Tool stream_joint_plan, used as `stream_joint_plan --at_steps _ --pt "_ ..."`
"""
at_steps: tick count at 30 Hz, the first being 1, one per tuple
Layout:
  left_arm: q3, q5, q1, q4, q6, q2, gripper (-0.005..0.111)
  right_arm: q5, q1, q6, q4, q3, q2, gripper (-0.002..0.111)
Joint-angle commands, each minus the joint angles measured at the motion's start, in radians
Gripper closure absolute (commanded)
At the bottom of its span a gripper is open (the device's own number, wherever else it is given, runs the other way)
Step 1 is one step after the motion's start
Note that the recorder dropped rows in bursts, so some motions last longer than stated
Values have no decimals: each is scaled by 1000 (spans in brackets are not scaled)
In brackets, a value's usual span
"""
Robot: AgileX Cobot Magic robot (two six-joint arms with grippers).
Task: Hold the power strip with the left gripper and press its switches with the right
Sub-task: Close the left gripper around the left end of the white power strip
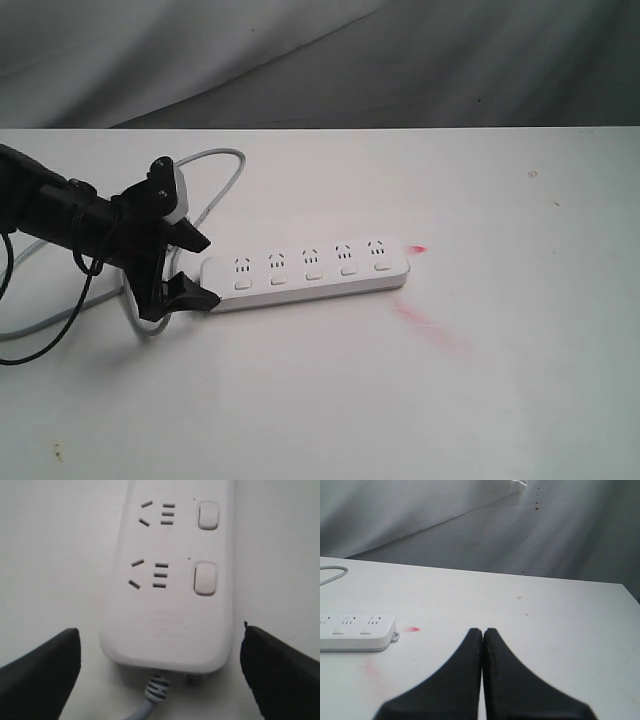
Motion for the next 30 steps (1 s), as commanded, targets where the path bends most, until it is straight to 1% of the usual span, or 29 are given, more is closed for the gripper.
stream_joint_plan --at_steps 1,8,18,24,30 --pt "-3 10 -5 -7 4 27 26 -8 -8 3 -9 3 -5 108" --pt "-4 16 -5 -9 4 56 26 -8 -8 3 -9 3 -5 108" --pt "-4 16 -5 -59 4 60 26 -8 -8 3 -9 3 -5 108" --pt "-11 5 -35 -59 4 64 26 -8 -8 3 -9 3 -5 108" --pt "-16 11 -39 -52 4 76 26 -8 -8 3 -9 3 -5 108"
